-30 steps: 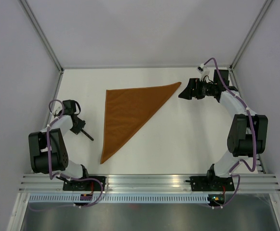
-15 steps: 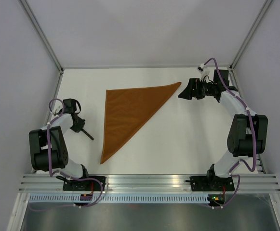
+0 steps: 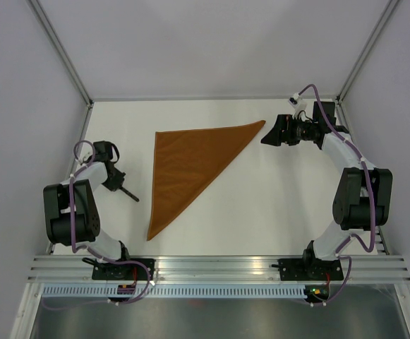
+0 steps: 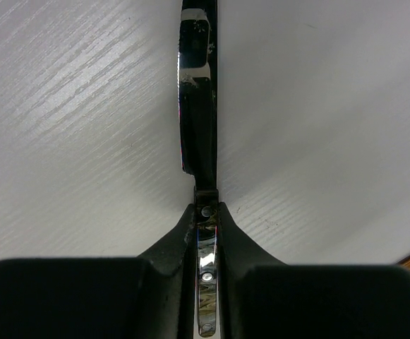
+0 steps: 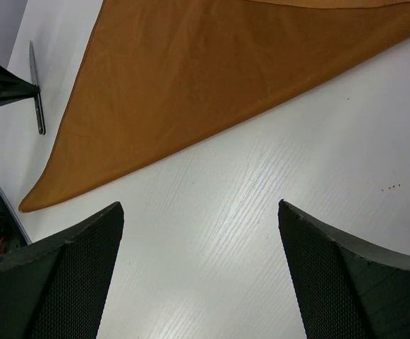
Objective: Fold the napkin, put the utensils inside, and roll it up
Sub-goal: Grab a utensil with the left arm, then place the utensil onto the napkin
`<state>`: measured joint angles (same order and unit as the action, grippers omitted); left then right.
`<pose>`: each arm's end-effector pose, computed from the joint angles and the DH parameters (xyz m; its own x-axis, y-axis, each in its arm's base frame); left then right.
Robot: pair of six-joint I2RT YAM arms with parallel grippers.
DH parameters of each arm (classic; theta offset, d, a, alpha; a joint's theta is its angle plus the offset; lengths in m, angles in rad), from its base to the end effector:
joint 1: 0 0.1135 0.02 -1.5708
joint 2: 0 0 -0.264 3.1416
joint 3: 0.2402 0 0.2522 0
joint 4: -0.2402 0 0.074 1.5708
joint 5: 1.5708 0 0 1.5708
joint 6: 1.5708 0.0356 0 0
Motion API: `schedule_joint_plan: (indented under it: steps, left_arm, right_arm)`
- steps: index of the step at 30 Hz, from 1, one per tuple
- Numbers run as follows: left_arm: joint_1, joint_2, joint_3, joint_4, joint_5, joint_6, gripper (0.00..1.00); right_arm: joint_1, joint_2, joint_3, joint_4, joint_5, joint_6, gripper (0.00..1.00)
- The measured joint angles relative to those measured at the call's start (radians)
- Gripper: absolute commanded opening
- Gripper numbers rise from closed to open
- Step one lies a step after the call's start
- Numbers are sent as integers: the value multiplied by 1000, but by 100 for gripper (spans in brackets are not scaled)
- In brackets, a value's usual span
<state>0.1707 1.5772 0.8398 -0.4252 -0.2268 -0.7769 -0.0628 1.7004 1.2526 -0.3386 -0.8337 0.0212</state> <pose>0.2810 0.0566 0.1574 -0.4673 -0.7737 -0.4278 -0.8149 0.5646 -0.1311 0.3710 0.0031 0.2540 -0.7164 0.0593 -0.6951 -0.4647 0.7025 0.5389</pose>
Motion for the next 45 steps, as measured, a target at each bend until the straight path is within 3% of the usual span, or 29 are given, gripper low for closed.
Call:
schedule_joint_plan:
  steps: [15, 20, 27, 34, 45]
  left_arm:
    - [-62, -70, 143, -84, 82, 319, 2]
    - [-259, -63, 245, -87, 72, 439, 2]
    - [-518, 106, 446, -73, 127, 620, 2]
    - [-637, 319, 608, -87, 260, 781, 2]
    - [-765, 457, 683, -112, 342, 812, 2]
  right_arm:
    - [0, 0, 33, -40, 0, -34, 95]
    - [0, 0, 50, -45, 0, -37, 95]
    - [0, -2, 87, -99, 23, -83, 95]
    - [0, -26, 128, -179, 64, -132, 95]
    - [0, -69, 156, -244, 111, -161, 95]
